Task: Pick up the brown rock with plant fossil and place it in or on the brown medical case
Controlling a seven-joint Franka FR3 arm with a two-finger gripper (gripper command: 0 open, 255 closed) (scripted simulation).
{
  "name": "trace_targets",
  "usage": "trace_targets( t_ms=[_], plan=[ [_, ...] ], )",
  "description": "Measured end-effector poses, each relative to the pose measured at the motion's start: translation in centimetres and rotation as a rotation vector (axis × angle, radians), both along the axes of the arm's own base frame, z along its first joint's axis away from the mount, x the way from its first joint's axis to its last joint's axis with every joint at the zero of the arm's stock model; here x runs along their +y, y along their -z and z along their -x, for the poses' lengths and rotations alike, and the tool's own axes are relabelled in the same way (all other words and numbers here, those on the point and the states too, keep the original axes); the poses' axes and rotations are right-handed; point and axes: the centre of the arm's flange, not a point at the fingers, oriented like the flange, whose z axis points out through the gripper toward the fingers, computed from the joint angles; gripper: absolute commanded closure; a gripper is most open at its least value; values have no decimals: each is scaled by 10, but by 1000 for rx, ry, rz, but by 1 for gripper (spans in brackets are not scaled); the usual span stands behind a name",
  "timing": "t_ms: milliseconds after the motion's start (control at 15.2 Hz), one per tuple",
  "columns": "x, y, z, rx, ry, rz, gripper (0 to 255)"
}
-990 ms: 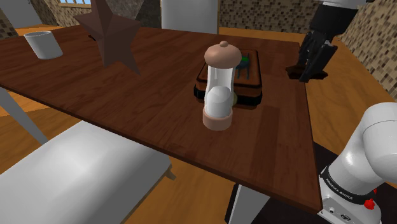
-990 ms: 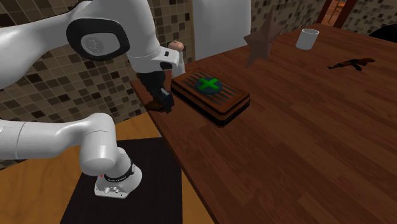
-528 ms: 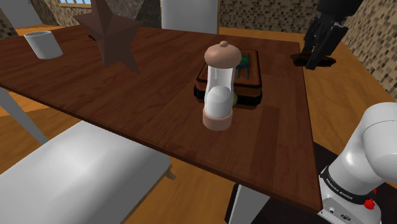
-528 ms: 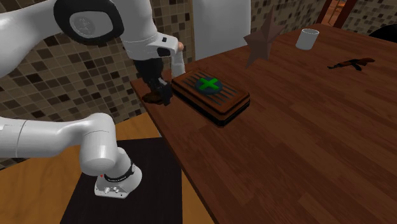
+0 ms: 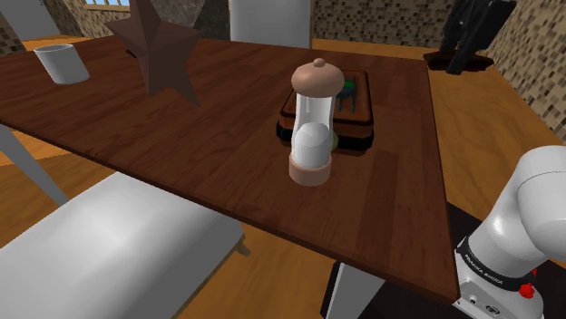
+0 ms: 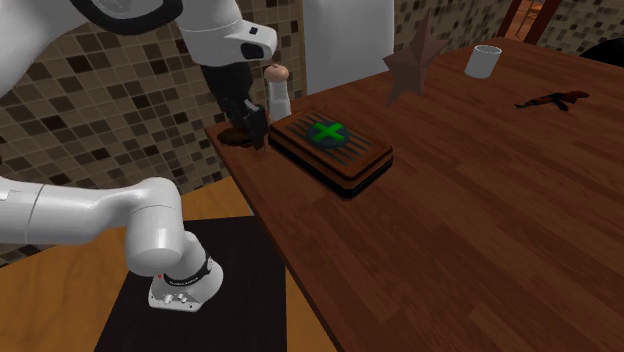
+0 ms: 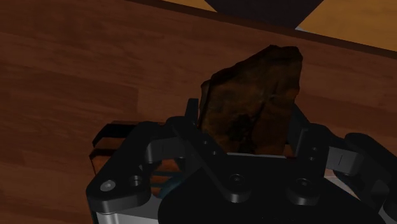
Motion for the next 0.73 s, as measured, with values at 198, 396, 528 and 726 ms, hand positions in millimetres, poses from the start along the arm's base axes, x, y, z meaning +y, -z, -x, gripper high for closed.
trace_targets(
  t_ms=[198, 396, 528, 726],
  plan=[
    [-1, -13, 0, 0, 0, 0, 255],
    [14, -15, -22, 1, 0, 1, 255],
    [25, -17, -45, 1, 0, 0, 255],
    [47, -17, -81, 1, 0, 0, 255]
  ],
)
